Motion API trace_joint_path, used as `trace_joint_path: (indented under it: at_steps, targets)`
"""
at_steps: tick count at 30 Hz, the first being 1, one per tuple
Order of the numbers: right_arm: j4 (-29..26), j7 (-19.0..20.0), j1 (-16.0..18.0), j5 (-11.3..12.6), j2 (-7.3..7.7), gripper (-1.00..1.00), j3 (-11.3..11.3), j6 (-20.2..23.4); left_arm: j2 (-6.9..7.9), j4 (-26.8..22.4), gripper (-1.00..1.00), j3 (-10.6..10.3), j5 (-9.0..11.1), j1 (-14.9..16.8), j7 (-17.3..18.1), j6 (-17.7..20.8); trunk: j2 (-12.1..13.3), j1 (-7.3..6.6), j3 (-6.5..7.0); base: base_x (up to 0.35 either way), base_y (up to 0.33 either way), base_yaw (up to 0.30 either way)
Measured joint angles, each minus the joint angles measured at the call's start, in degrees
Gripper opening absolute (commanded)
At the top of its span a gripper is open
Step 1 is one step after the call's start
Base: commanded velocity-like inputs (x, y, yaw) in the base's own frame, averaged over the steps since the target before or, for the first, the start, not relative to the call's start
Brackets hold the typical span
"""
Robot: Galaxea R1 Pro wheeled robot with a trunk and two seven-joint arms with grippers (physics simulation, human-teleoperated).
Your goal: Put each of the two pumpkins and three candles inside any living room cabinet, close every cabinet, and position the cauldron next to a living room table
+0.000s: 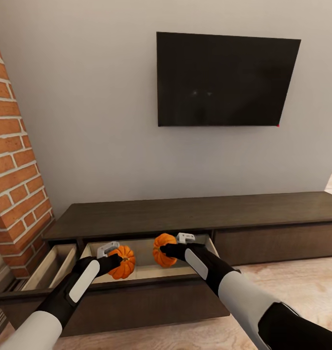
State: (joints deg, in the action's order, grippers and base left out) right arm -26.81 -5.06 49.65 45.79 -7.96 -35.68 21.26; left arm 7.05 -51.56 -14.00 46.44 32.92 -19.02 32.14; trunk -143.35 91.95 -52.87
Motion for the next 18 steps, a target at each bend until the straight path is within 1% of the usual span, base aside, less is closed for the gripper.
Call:
trace_joint_path:
  at_steps: [5,18]
  targets:
    - [-0.1,0.0,0.0,0.0,0.00,-1.00,-0.1,0.2,0.01,0.0,-1.00,0.0,0.0,0.0,0.0,0.0,0.0,-0.02,0.00,0.144,0.000,0.000]
    - [-0.3,0.0,0.0,0.2,0.00,-1.00,-0.1,0.7,0.00,0.0,-1.00,0.0,0.1,0.0,0.0,0.0,0.0,0.00,0.00,0.053,0.000,0.000]
